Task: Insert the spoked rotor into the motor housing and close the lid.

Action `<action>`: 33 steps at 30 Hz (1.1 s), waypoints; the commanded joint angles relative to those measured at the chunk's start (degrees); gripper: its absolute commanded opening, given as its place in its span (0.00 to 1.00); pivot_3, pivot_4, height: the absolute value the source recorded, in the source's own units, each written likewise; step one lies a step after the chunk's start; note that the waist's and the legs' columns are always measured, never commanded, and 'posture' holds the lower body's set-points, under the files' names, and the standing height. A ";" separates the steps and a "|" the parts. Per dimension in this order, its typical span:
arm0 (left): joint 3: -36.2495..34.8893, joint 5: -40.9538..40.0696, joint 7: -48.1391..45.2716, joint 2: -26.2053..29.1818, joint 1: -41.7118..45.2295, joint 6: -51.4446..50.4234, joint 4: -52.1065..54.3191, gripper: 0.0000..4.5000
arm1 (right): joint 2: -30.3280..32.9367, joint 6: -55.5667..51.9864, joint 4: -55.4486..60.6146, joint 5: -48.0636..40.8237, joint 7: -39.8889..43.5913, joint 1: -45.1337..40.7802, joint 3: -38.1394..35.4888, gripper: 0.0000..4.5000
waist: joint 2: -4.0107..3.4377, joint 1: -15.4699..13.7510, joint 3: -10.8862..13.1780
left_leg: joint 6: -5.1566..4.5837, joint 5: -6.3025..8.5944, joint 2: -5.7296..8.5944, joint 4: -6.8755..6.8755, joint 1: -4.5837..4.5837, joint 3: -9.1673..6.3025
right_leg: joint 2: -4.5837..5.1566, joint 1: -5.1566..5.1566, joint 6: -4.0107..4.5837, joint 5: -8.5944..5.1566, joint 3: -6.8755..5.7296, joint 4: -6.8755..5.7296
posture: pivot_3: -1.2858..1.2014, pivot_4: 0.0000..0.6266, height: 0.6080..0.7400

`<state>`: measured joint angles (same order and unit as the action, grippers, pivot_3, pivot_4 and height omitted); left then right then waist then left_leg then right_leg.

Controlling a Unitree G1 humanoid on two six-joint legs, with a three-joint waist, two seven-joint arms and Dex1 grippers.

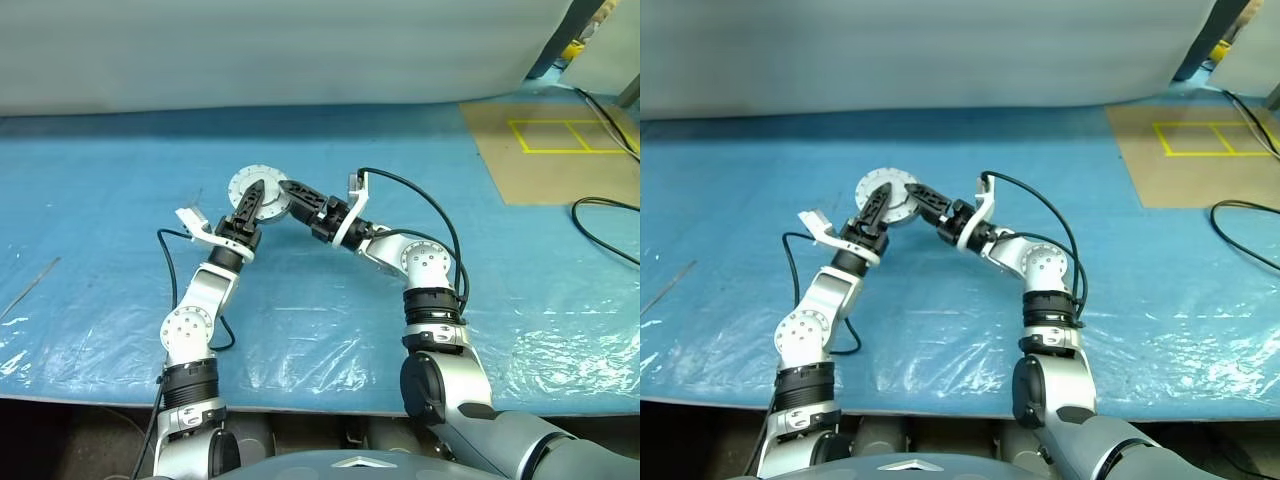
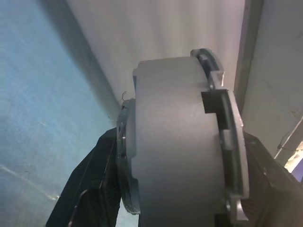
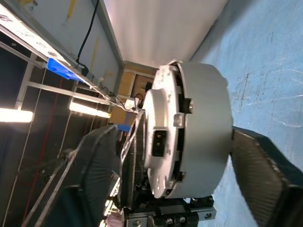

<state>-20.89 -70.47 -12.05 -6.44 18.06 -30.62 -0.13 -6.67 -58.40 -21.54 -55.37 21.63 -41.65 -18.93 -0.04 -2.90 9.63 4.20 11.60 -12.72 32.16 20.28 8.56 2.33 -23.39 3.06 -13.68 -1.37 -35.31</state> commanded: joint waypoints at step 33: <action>-23.89 12.86 -8.39 15.32 12.66 37.40 -41.05 0.68 | 0.00 11.09 2.11 7.14 4.95 -1.25 7.12 0.83 | 0.45 -0.57 0.12 | 0.00 0.00 0.00 0.08 -0.25 0.00 | 0.01 0.19 -0.03 0.03 0.07 -0.30 | 0.52 0.24 1.00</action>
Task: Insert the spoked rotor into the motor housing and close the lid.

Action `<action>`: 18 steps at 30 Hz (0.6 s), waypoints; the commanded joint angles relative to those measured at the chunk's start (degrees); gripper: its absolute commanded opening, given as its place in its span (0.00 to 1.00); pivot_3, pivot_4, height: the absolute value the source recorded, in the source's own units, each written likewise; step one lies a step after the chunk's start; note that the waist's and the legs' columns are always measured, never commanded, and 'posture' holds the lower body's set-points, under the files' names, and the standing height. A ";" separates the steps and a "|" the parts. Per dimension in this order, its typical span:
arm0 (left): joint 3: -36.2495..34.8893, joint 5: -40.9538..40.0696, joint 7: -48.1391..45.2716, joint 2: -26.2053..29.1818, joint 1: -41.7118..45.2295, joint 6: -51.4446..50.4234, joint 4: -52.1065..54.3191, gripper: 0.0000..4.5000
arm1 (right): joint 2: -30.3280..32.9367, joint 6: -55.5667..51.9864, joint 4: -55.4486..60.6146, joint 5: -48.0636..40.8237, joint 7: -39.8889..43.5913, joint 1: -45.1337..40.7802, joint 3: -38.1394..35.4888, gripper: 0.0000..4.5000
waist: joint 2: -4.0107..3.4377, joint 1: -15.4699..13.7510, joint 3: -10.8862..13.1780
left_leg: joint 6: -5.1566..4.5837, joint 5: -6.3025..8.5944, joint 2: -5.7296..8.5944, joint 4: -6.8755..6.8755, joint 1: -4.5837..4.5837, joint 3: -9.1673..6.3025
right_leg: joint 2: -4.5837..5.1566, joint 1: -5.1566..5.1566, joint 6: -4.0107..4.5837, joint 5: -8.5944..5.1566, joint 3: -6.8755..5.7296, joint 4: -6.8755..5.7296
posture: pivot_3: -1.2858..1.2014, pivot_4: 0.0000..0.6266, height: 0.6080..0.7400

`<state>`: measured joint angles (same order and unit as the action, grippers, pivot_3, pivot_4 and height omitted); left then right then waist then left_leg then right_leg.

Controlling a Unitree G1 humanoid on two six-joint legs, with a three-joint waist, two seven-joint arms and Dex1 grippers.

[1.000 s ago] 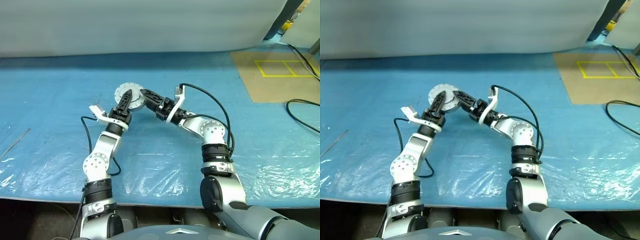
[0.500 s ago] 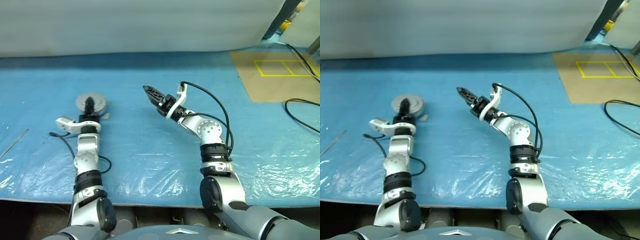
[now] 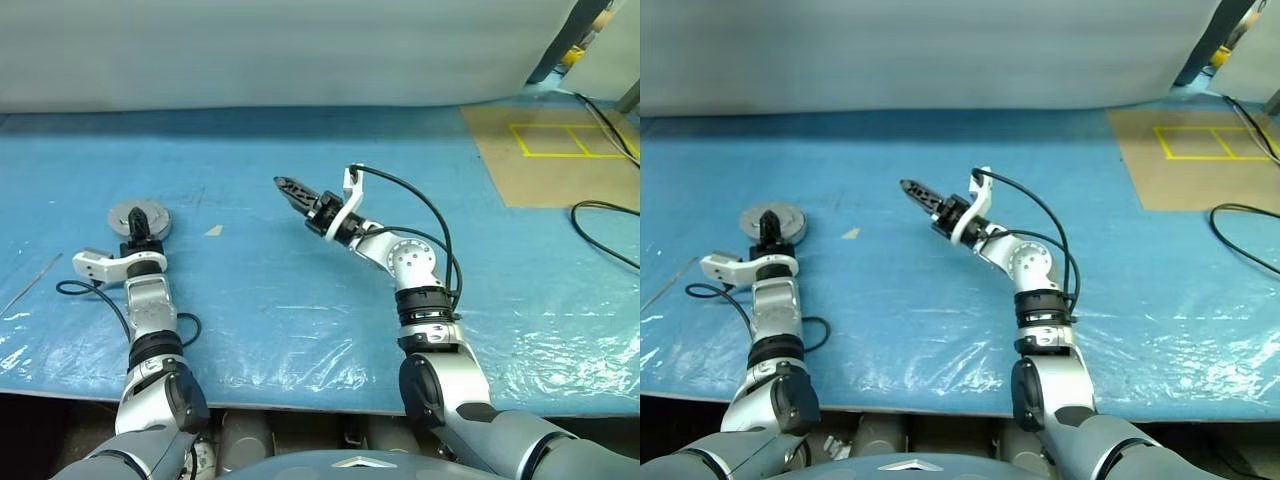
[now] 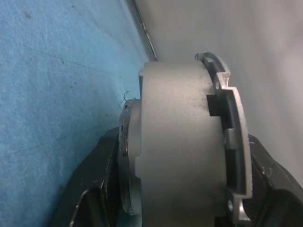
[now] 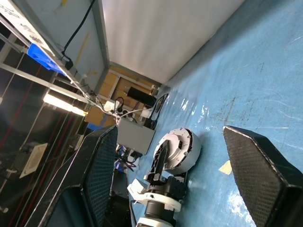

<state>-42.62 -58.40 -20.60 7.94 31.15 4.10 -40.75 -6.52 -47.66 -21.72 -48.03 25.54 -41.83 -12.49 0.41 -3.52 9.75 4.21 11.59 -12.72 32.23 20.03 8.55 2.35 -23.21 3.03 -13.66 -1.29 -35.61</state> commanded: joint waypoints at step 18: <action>2.65 13.42 3.41 0.90 -8.96 15.73 8.34 0.99 | 5.19 12.75 6.49 16.05 8.60 2.56 13.62 0.83 | -0.05 1.04 -0.04 | 0.08 0.05 -0.02 -0.04 0.01 0.01 | -0.02 0.03 0.00 0.00 -0.01 0.10 | 0.52 0.24 1.00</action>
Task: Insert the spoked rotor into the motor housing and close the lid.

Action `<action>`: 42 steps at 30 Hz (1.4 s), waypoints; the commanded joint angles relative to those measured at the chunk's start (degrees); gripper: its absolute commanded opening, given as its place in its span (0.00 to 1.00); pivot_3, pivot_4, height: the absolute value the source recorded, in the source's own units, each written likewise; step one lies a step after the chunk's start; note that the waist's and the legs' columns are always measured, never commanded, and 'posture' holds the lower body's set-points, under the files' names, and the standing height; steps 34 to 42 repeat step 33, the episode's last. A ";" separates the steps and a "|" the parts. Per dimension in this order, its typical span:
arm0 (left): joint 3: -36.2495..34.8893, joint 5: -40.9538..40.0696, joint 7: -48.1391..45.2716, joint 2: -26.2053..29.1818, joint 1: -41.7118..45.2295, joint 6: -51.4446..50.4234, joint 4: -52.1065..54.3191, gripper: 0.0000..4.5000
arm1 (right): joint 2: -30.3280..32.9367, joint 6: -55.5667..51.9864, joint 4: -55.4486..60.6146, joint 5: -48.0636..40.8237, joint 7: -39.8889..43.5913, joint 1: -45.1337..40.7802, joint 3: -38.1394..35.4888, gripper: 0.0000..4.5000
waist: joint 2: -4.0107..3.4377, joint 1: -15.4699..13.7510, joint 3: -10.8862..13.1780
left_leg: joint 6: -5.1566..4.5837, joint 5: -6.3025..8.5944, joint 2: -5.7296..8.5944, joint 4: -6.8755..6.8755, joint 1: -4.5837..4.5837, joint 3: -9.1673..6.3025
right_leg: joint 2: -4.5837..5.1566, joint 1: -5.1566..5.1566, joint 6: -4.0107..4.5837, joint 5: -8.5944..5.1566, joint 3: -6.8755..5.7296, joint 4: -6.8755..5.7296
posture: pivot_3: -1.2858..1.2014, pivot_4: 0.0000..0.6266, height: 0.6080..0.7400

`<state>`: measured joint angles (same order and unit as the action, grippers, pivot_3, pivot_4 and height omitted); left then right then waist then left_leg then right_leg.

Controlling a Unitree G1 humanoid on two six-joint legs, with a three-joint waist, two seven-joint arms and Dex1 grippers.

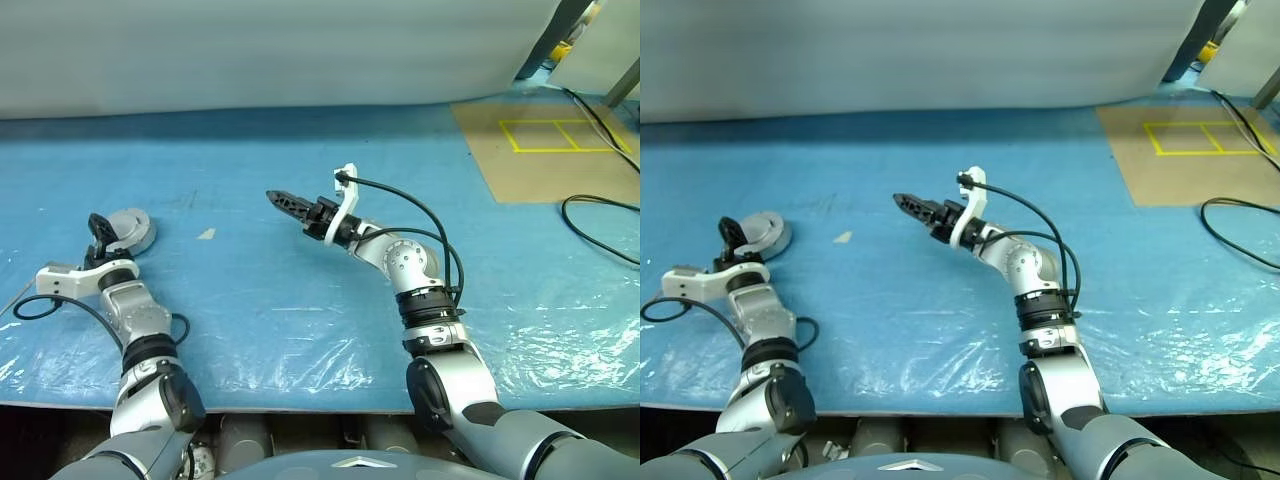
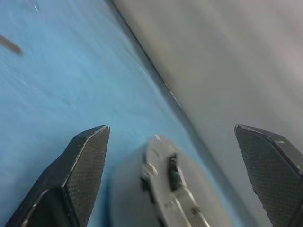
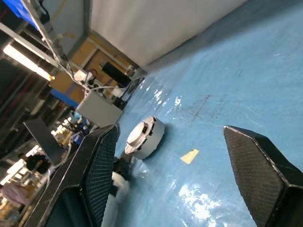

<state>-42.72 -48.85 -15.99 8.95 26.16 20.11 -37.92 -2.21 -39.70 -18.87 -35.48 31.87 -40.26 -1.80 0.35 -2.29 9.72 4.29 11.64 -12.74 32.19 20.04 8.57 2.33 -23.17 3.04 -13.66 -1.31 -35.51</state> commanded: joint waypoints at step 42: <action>37.34 23.51 -32.51 11.18 -14.55 -14.20 31.71 1.00 | 16.54 40.70 5.28 24.14 11.37 14.77 8.47 0.99 | 0.21 -0.13 0.05 | -0.16 -0.06 -0.01 0.16 0.01 0.10 | 0.05 -0.05 0.08 -0.04 0.07 -0.11 | 0.52 0.24 1.00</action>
